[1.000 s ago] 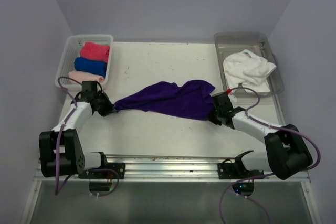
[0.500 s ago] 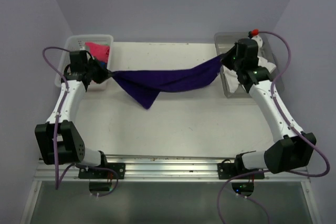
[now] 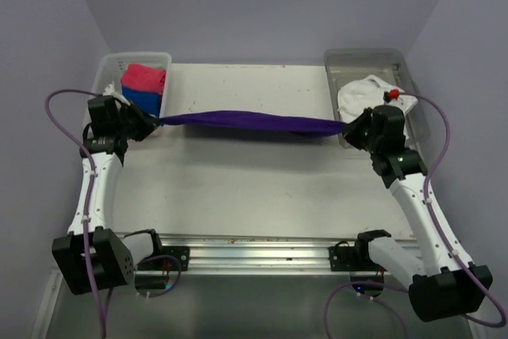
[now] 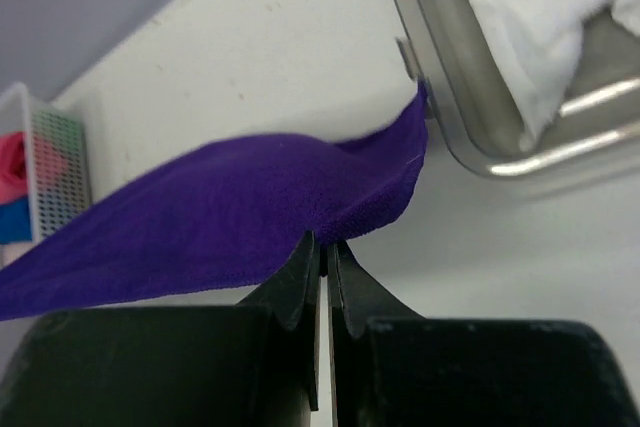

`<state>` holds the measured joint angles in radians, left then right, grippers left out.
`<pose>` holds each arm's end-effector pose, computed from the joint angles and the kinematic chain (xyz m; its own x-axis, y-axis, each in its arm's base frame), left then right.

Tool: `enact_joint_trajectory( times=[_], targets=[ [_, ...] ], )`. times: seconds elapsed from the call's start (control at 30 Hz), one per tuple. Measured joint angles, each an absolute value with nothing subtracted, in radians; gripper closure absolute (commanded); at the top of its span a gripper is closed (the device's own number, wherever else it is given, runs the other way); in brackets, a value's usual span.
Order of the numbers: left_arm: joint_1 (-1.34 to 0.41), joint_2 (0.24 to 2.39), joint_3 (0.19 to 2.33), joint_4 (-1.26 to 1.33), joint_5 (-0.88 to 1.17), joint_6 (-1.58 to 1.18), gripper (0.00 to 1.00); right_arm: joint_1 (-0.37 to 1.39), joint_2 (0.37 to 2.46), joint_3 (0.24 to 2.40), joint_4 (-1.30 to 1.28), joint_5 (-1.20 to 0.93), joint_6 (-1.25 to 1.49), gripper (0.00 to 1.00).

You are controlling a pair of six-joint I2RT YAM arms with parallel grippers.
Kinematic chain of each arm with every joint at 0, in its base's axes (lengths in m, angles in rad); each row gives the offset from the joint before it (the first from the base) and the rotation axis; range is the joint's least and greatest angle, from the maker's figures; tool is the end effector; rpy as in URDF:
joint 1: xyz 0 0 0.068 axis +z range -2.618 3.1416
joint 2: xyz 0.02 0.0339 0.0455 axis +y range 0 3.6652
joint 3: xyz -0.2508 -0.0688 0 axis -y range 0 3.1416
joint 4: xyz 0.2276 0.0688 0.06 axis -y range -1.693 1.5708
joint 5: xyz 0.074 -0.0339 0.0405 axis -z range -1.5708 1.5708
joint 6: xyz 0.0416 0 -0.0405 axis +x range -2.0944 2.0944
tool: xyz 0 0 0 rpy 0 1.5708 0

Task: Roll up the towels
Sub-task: Flatten the towel

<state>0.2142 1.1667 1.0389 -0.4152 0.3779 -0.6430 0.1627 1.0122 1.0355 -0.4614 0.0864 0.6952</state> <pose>0.2488 0.0384 0.3164 -0.4707 -0.6727 -0.5709 -0.2138 0.7147 -0.6659 0.2155 0.0317 0.3425 -0.3754 0.5851 -0.7188 0.2034 0.8087 0.5519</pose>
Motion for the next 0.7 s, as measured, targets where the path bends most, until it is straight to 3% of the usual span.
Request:
enact_joint_trajectory(
  times=[0.07,0.2,0.27,0.3,0.37,0.4,0.5,0.7],
  targets=[
    [0.214,1.141,0.944,-0.418,0.366,-0.632,1.00,0.163,0.959,0.918,-0.474,0.078,0.696,1.00],
    [0.214,1.155,0.743,-0.469,0.339,-0.601,0.80,0.163,0.901,0.694,-0.526,0.043,0.703,1.00],
    [0.214,1.201,0.688,-0.503,0.335,-0.587,0.70,0.163,0.897,0.621,-0.542,0.033,0.710,0.76],
    [0.214,1.229,0.671,-0.516,0.334,-0.583,0.63,0.163,0.897,0.585,-0.565,0.030,0.717,0.58],
    [0.215,1.256,0.657,-0.530,0.327,-0.580,0.55,0.163,0.894,0.550,-0.597,0.026,0.730,0.48],
    [0.215,1.259,0.656,-0.538,0.324,-0.581,0.44,0.163,0.891,0.545,-0.607,0.026,0.730,0.45],
    [0.215,1.253,0.656,-0.543,0.300,-0.582,0.36,0.163,0.852,0.538,-0.630,0.028,0.739,0.41],
    [0.206,1.238,0.659,-0.581,0.212,-0.582,0.38,0.163,0.786,0.538,-0.637,0.035,0.744,0.41]
  ],
)
